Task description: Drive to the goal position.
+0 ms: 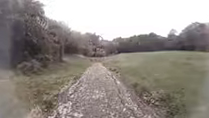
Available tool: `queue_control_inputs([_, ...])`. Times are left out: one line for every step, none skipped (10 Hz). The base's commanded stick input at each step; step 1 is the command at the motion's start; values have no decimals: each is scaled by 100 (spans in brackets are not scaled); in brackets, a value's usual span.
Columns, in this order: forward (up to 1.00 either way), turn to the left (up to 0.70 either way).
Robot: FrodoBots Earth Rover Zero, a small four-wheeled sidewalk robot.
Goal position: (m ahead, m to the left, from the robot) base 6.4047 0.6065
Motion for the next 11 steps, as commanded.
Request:
queue_control_inputs([85, 1])
queue_control_inputs([85, 1])
queue_control_inputs([85, 1])
queue_control_inputs([85, 1])
queue_control_inputs([85, 1])
queue_control_inputs([85, 1])
queue_control_inputs([85, 1])
queue_control_inputs([85, 1])
queue_control_inputs([85, 1])
queue_control_inputs([85, 1])
queue_control_inputs([85, 1])
